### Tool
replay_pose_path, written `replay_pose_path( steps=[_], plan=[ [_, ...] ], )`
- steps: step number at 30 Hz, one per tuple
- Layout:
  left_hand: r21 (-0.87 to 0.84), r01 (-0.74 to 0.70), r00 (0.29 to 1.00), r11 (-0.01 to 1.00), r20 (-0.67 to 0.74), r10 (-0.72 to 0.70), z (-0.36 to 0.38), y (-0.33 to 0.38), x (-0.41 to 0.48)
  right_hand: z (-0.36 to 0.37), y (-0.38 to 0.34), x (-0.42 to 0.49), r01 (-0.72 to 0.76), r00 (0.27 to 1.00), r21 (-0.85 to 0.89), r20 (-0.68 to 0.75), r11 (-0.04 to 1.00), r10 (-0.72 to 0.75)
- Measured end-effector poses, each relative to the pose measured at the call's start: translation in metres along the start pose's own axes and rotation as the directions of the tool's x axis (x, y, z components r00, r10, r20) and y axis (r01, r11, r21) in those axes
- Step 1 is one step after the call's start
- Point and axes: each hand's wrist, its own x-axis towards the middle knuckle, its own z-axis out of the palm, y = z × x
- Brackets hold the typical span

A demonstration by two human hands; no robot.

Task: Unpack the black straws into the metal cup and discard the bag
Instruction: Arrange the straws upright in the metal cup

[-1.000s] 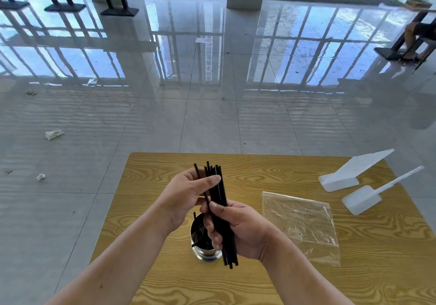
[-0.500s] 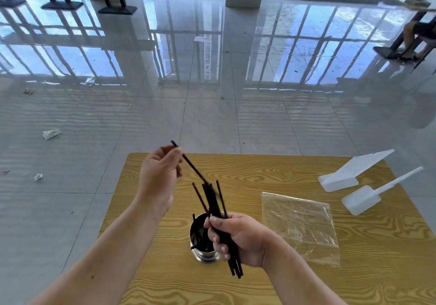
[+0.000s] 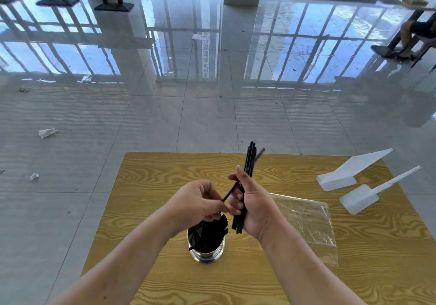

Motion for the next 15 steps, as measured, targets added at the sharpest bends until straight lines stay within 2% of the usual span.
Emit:
replay_pose_path(
  steps=[5,9,12,15],
  plan=[
    [0.183,0.028,1.000,0.983,0.001,-0.029,0.004,-0.003,0.001,0.002,0.003,0.001,0.040,0.996,-0.164,-0.068,0.986,-0.051],
    [0.194,0.044,0.998,0.980,0.029,-0.050,0.001,-0.006,0.002,0.009,0.003,0.002,0.111,0.986,-0.350,-0.081,0.930,-0.148],
    [0.184,0.036,0.999,0.982,-0.040,-0.029,-0.004,-0.010,0.005,0.010,-0.001,0.002,0.203,0.966,-0.509,-0.037,0.837,-0.257],
    [0.156,0.007,0.984,0.988,-0.176,0.021,-0.010,-0.015,0.007,0.004,-0.003,0.005,0.257,0.950,-0.623,0.022,0.739,-0.312]
  ],
)
